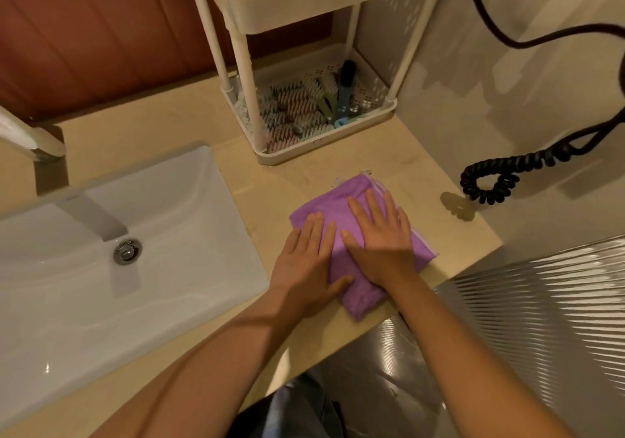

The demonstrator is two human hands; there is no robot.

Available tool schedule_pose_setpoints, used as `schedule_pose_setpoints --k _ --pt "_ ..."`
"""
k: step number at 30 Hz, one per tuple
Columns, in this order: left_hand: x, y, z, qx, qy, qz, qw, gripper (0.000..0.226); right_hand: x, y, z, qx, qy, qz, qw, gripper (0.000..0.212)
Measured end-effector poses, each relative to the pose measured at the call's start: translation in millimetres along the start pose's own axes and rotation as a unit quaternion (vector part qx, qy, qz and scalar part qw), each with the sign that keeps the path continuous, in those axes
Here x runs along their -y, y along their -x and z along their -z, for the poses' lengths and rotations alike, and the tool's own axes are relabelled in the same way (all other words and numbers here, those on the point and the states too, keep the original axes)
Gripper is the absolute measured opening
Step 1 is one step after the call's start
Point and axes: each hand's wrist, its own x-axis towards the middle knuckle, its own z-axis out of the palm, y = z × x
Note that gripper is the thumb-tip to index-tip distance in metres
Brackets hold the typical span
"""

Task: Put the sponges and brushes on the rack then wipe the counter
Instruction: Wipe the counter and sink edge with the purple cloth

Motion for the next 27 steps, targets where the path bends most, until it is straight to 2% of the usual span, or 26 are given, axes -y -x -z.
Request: schedule_pose_setpoints --k 8,14,17,23,27 --pt "-14.7 -39.3 0.6 0.014 0.009 -0.028 0.999 0.092 -28.1 -14.0 4.3 0.016 0.001 -0.057 0.998 0.062" --pt "-18.1 -67.0 13.7 0.07 -0.067 -0.018 0.995 0.089 -32.3 -32.8 18.2 0.11 -0.007 -0.106 0.988 0.086" --pt "-17.4 -63.8 20.6 0.091 -0.079 -0.01 0.993 0.085 -29.3 -32.0 20.4 0.117 0.015 -0.101 0.988 0.085" --pt "4.1 -30.0 19.9 0.069 -0.023 -0.003 0.997 0.075 -12.7 -21.1 27.4 0.115 0.025 -0.117 0.986 0.069" --pt "43.0 7.6 33.7 0.084 -0.041 0.019 0.995 0.072 22.8 -9.2 35.0 0.128 0.017 -0.046 0.991 0.07"
